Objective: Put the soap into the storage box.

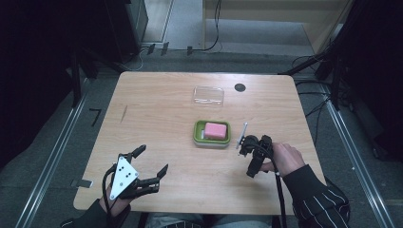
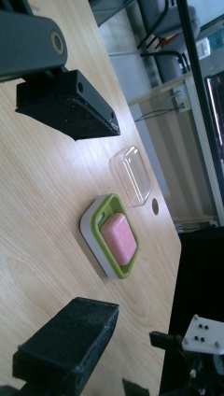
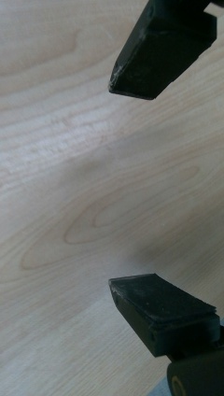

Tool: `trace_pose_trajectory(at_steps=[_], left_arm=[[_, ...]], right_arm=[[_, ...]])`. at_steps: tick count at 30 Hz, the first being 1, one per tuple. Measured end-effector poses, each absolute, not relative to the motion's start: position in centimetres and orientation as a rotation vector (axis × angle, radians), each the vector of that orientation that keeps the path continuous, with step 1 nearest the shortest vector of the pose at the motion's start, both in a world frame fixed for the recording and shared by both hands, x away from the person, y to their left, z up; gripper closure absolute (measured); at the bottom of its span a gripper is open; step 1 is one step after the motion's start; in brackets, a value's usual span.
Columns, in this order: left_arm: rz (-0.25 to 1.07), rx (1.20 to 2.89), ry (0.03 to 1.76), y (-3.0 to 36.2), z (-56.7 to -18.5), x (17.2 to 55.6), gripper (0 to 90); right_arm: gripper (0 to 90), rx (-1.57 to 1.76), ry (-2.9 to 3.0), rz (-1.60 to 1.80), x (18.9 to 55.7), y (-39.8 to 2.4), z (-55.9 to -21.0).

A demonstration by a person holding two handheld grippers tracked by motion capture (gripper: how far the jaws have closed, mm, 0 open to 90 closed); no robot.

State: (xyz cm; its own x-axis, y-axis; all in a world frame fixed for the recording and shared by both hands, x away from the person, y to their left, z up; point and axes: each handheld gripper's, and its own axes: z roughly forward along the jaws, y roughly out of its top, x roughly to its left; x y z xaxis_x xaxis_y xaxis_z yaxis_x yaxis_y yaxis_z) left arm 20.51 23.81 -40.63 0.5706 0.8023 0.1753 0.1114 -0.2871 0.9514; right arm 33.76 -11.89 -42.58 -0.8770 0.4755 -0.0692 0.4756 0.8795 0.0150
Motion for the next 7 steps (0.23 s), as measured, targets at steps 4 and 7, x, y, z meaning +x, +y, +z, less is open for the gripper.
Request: trace_pose_trajectory(at_steps=[4,7], left_arm=[[0.82,1.751,0.758,23.8,-40.6,20.5,13.6],[0.82,1.751,0.758,23.8,-40.6,20.6,13.6]], right_arm=[[8.3,0.754,2.985,-0.004,33.0,-12.1,-43.3],[8.4,0.753,3.002,0.012,32.5,-12.4,-43.5]])
